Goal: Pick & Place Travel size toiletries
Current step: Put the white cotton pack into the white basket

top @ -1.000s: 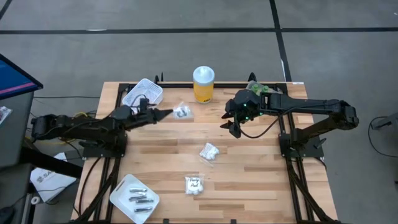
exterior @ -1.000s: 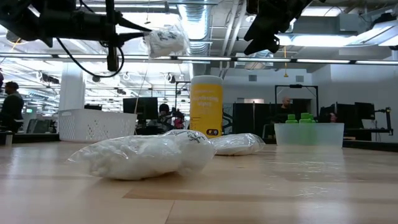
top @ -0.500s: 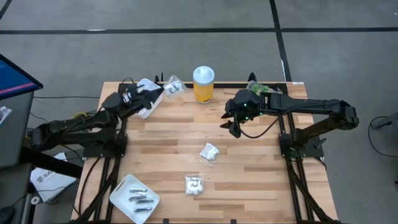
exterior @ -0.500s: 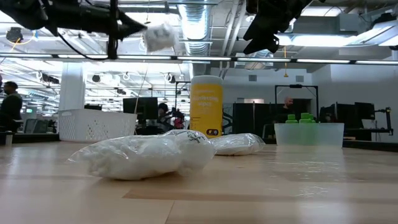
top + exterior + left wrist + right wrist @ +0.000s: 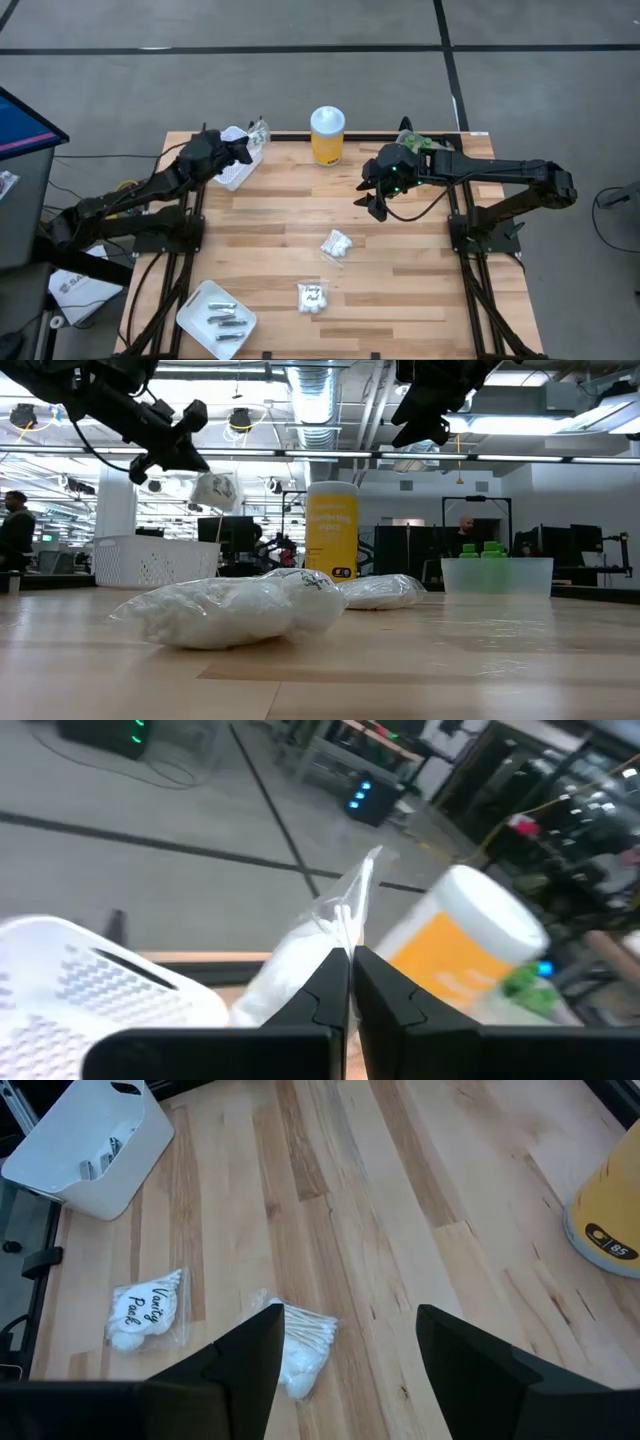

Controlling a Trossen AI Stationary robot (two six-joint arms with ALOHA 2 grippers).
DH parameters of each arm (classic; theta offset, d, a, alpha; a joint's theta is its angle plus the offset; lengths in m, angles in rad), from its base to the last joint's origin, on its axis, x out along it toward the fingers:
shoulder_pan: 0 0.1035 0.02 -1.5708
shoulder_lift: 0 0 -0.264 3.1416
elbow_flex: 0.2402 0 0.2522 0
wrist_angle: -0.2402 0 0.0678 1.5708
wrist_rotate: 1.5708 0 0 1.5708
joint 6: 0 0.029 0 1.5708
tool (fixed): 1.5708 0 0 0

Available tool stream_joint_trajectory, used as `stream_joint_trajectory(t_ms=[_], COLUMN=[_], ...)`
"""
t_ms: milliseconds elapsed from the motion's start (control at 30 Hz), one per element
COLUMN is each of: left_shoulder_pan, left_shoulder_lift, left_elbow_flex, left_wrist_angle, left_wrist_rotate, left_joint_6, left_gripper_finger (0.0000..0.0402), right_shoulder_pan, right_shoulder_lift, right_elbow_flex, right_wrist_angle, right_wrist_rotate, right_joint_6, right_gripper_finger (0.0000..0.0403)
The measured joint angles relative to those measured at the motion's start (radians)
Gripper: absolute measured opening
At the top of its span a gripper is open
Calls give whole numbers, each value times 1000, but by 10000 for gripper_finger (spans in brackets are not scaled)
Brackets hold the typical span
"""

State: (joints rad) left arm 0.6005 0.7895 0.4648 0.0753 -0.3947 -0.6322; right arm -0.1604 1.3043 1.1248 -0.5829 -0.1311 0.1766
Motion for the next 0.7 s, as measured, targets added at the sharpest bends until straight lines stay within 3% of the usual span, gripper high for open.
stream_joint_trajectory(t_ms=[433,700], left_shoulder_pan=[37,37], left_shoulder_lift=[0,0], left_elbow_flex=[0,0], left_wrist_angle=[-192,-204], left_wrist_rotate=[-135,-145], left_joint_6=[29,159], left_gripper_finger=[4,71], right_shoulder_pan=[-6,-13], right_shoulder_lift=[0,0], right_elbow_flex=[0,0], right_wrist_angle=[0,13], right_wrist_rotate=[1,1], right_joint_6=[0,8], right_gripper_finger=[221,221])
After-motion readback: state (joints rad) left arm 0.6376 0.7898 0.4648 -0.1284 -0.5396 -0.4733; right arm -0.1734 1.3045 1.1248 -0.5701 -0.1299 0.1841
